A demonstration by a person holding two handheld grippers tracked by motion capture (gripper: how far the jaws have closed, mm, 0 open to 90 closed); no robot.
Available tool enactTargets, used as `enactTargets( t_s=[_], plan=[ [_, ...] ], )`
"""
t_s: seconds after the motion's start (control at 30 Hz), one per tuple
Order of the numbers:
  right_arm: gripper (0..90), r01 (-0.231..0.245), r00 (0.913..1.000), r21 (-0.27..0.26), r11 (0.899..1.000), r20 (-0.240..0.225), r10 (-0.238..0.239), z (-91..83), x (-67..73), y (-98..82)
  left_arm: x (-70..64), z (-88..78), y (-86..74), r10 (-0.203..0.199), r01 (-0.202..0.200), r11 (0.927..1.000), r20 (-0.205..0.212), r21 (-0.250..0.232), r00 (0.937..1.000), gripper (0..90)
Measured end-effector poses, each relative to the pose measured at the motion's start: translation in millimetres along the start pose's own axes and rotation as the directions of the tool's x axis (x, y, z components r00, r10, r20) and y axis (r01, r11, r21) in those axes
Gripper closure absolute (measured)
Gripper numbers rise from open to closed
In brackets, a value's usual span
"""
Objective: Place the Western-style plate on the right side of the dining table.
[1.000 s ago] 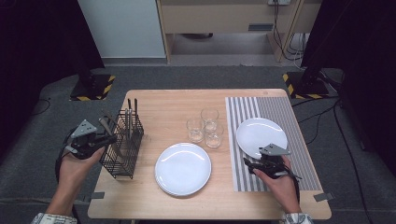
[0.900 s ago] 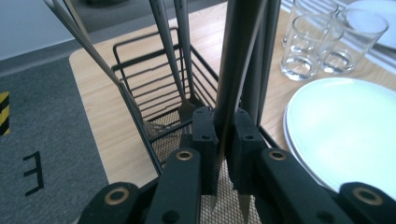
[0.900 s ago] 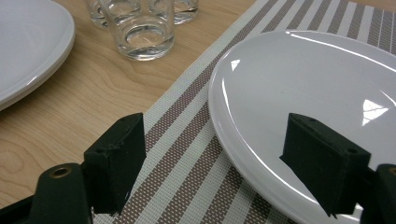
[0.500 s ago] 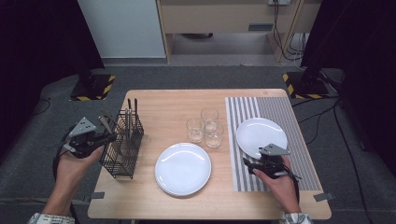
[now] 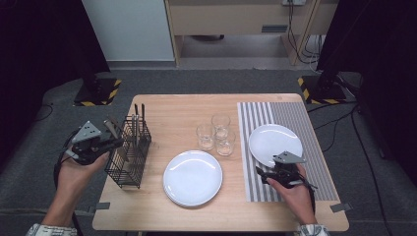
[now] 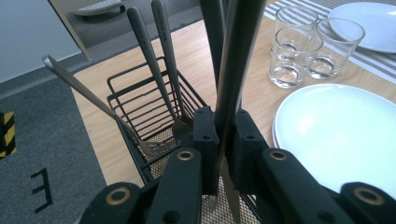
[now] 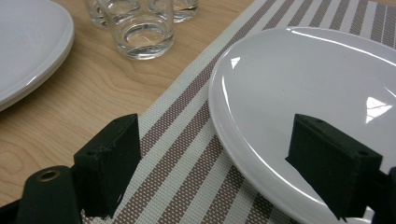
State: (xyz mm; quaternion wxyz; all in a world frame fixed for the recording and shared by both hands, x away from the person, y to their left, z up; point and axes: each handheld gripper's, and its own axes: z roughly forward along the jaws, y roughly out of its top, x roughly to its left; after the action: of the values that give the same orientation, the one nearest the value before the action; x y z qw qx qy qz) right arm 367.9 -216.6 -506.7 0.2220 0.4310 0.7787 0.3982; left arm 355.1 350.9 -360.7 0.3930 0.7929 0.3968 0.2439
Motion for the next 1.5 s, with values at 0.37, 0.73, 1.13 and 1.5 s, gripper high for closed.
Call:
enactTargets(
  t_s=[0.37,0.73,1.13,1.5],
  plan=[
    [14.8,-0.014,0.9999,-0.009,1.000,0.003,0.014,2.9,-0.7,1.8,1.3,-10.8,8.1,0.023,-0.023,0.9997,-0.001,-0.013,0.9997,82.3],
    [13.3,-0.012,0.9999,-0.017,1.000,0.002,0.012,2.7,0.8,2.4,8.0,-14.4,20.0,0.049,-0.049,0.9988,0.025,-0.005,0.9985,82.3],
    [13.3,-0.013,0.9999,-0.016,1.000,0.005,0.013,3.4,-2.1,2.2,1.0,-29.6,44.0,0.146,-0.146,0.9893,0.046,0.001,0.9882,82.3],
    [13.0,-0.018,0.9998,-0.019,1.000,-0.005,0.018,1.9,-0.4,3.2,-22.9,-35.0,64.5,0.215,-0.213,0.9766,0.073,-0.029,0.9740,82.3]
  ],
)
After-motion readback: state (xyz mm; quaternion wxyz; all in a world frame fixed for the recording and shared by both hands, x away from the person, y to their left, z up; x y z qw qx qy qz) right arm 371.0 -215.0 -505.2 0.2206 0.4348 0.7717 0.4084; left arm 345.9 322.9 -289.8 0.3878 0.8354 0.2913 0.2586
